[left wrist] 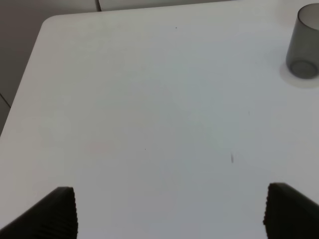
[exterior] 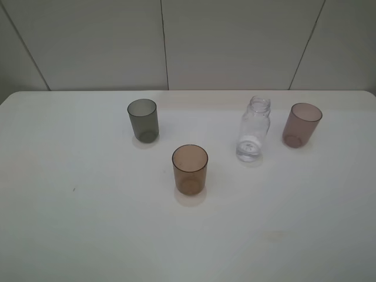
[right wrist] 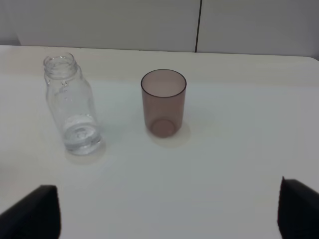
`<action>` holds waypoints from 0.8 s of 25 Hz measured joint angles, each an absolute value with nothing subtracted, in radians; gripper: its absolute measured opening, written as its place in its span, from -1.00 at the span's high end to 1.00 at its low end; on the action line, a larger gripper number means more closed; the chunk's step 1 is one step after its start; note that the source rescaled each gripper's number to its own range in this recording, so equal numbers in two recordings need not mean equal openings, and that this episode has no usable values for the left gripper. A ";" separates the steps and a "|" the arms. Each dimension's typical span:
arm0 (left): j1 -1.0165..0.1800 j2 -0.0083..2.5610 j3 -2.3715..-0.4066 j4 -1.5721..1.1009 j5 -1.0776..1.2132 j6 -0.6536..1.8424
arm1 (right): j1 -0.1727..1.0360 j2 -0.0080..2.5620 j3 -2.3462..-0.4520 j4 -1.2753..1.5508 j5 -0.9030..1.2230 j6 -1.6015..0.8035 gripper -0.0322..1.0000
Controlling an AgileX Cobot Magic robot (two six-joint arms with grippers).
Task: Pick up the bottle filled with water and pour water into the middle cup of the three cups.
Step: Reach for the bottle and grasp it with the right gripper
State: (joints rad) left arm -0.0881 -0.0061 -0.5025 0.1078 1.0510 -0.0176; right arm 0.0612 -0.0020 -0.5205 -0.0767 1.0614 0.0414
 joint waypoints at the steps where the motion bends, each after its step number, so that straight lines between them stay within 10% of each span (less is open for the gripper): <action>1: -0.088 -0.006 -0.503 0.108 1.051 -0.018 | 0.061 -0.002 -0.521 -0.077 1.061 0.041 -0.75; 20: -0.088 -0.006 -0.503 0.108 1.051 -0.018 | 0.061 -0.002 -0.521 -0.077 1.061 0.041 -0.75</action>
